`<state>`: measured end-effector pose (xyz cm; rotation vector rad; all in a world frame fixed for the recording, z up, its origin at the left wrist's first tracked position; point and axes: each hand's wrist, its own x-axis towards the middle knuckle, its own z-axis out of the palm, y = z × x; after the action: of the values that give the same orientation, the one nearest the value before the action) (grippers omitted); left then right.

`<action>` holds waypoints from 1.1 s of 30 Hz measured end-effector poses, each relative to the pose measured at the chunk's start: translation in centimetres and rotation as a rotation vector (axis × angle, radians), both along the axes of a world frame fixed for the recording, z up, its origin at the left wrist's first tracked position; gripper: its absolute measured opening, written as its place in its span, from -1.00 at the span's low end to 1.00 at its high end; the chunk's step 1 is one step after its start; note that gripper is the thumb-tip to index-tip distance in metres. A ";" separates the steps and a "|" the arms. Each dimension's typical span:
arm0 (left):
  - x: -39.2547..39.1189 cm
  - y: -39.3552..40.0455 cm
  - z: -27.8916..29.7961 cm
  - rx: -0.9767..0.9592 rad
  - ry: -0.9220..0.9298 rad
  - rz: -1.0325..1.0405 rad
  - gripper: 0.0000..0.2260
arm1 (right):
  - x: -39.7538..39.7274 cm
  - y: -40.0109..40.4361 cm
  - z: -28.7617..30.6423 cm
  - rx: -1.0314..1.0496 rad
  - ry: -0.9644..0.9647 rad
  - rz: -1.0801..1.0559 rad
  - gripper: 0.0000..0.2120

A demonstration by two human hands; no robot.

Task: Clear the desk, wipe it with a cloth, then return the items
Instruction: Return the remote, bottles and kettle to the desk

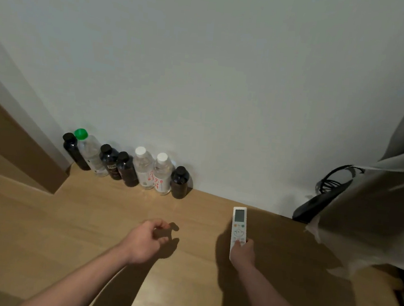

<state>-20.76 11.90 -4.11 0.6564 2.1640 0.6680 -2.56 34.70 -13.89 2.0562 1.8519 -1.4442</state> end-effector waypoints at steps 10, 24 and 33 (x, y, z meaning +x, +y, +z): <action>-0.8 -2.9 0.0 -0.017 0.097 0.024 -0.71 | -1.7 -0.1 -1.7 0.107 -0.085 0.112 -0.47; 1.3 -5.2 0.5 -0.083 0.148 -0.059 -0.66 | 0.3 -1.3 -1.2 0.195 -0.255 0.333 -0.31; 1.9 -6.9 3.3 -0.080 0.308 -0.256 -0.55 | 1.9 -5.9 3.0 0.280 -0.031 0.501 -0.21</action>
<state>-18.91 4.96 -0.77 1.0280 2.3148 0.3599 -0.68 28.85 -10.89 1.5099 2.4342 -1.0682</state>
